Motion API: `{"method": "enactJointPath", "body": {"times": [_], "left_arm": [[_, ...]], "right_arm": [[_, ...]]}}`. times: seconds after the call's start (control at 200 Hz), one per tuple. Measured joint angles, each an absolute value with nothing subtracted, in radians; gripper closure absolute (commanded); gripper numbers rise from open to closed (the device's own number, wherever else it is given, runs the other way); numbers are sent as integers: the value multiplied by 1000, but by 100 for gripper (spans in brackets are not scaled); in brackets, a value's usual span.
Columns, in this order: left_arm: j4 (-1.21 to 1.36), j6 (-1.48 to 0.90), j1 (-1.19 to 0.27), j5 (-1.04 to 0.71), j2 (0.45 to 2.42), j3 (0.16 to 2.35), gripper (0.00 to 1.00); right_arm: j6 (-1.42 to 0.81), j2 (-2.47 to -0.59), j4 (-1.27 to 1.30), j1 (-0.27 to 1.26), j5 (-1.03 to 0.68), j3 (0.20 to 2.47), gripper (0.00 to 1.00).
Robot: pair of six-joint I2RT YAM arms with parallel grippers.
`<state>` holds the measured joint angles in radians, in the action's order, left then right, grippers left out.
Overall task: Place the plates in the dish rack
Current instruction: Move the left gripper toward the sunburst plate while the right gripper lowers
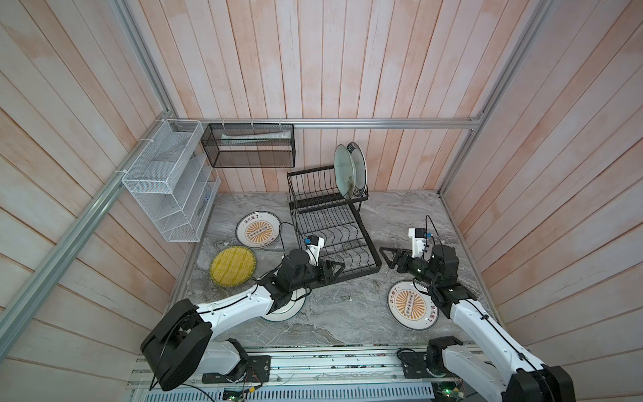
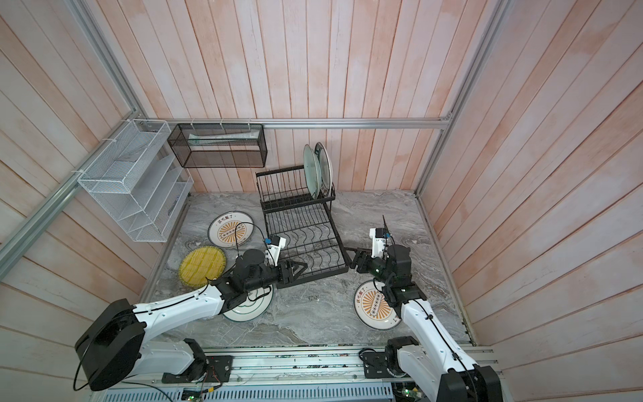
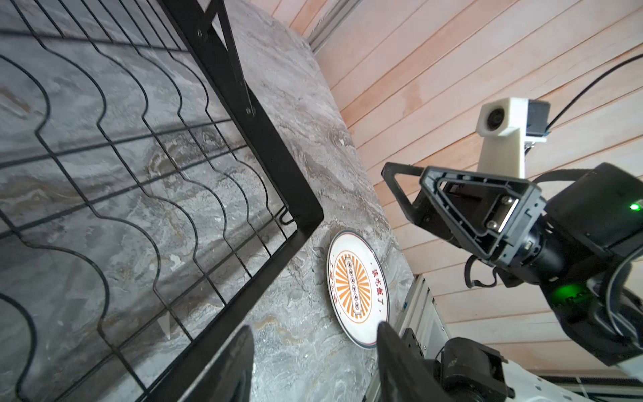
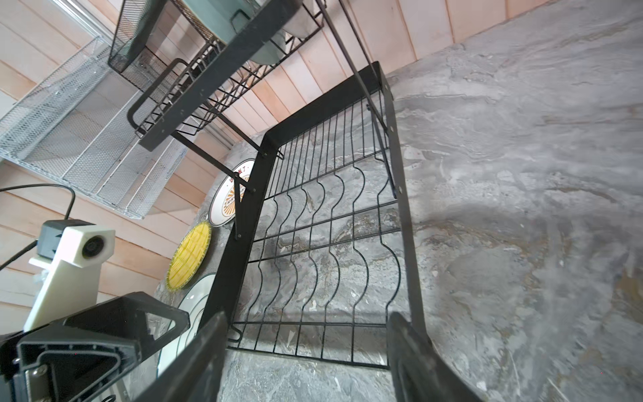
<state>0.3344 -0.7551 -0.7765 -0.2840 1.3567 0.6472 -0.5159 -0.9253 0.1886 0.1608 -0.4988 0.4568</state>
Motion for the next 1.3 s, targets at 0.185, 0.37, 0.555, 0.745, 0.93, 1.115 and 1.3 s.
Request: {"method": "enactJointPath", "body": {"times": [0.185,0.37,0.555,0.745,0.93,1.115,1.3], "left_arm": [[348,-777,-850,-287,1404,664,43],[368,-791,-941,-287,1501,744,43],[360,-794,-1013,-294,1637,848,43],[325,-794,-1058,-307,1757,950,44],[279,-794,-1098,-302,1858,1049,45],[218,-802,-1124,-256,1916,1118,46],[144,-835,-1145,-152,1929,1154,46]], "right_arm": [[-508,-902,131,71,-486,457,28],[-466,-933,0,-2,-482,479,30],[-451,-974,-80,-33,-455,500,31],[-460,-1047,-114,-61,-435,500,37],[-464,-1101,-128,-74,-439,500,38],[-473,-1085,-126,-112,-443,500,37],[-487,-1019,-112,-164,-446,500,37]]}}
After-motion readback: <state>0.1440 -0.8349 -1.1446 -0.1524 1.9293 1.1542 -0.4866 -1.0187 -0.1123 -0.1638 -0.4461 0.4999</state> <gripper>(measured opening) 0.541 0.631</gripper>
